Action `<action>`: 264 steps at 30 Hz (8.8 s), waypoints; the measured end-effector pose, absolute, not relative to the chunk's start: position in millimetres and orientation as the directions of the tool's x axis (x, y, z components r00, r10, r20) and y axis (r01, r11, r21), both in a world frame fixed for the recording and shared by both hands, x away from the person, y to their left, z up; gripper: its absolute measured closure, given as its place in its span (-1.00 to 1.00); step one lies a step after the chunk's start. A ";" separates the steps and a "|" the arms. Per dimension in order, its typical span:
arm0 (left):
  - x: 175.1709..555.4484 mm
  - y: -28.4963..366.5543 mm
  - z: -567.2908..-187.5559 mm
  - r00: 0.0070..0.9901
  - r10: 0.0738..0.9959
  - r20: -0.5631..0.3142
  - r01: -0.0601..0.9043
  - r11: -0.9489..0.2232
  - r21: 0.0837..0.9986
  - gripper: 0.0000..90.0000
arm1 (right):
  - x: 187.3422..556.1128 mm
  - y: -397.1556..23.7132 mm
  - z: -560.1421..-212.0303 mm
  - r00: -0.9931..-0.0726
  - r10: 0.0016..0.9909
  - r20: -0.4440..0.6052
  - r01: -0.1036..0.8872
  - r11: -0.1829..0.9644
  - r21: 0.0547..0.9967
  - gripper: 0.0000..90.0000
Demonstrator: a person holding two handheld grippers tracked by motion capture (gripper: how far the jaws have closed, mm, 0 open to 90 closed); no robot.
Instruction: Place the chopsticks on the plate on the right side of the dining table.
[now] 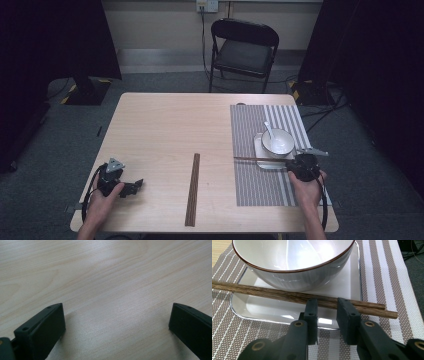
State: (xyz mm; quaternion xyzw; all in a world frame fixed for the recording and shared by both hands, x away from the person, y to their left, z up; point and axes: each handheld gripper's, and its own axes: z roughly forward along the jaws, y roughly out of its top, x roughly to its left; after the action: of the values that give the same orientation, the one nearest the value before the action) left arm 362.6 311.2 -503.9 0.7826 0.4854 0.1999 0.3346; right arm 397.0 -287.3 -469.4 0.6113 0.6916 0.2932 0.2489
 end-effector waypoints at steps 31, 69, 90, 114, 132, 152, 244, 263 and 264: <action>362.6 311.3 -503.9 0.449 0.893 -0.011 0.626 -0.306 0.717 -1.00 | 396.9 -278.8 -470.7 -0.145 0.989 0.002 0.696 0.100 0.711 0.51; 362.6 311.0 -503.9 0.448 0.894 -0.013 0.627 -0.303 0.718 -1.00 | 390.7 -206.5 -451.7 -0.333 0.943 0.026 0.636 0.204 0.744 0.41; 362.6 311.1 -503.9 0.449 0.894 -0.011 0.626 -0.305 0.717 -1.00 | 395.5 -102.8 -445.6 -0.548 0.836 0.018 0.570 0.358 0.740 0.21; 362.6 311.1 -503.9 0.449 0.894 -0.011 0.626 -0.305 0.718 -1.00 | 417.1 -63.8 -482.8 -0.514 0.853 0.088 0.642 0.314 0.700 0.26; 362.6 310.9 -504.0 0.447 0.894 -0.013 0.626 -0.303 0.719 -1.00 | 417.9 -75.5 -489.6 -0.454 0.886 0.089 0.660 0.268 0.702 0.01; 362.6 311.0 -503.9 0.448 0.894 -0.013 0.627 -0.304 0.718 -1.00 | 418.9 -84.6 -487.0 -0.413 0.906 0.091 0.674 0.237 0.700 -0.26; 362.6 311.2 -503.9 0.450 0.893 -0.011 0.626 -0.307 0.717 -1.00 | 421.1 -100.4 -485.4 -0.358 0.931 0.072 0.701 0.217 0.679 -0.38; 362.5 310.9 -504.0 0.448 0.894 -0.012 0.626 -0.304 0.718 -1.00 | 390.1 -182.7 -458.5 -0.301 0.953 0.017 0.671 0.199 0.714 -0.17; 362.6 310.9 -504.0 0.447 0.894 -0.013 0.626 -0.303 0.719 -1.00 | 389.8 -188.1 -459.0 -0.288 0.957 0.018 0.676 0.190 0.712 -0.17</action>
State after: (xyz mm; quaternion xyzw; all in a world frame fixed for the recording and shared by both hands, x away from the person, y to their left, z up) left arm 362.6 310.9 -504.0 0.7819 0.4862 0.2003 0.3350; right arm 389.8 -188.1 -459.0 0.5531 0.7382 0.3147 0.2237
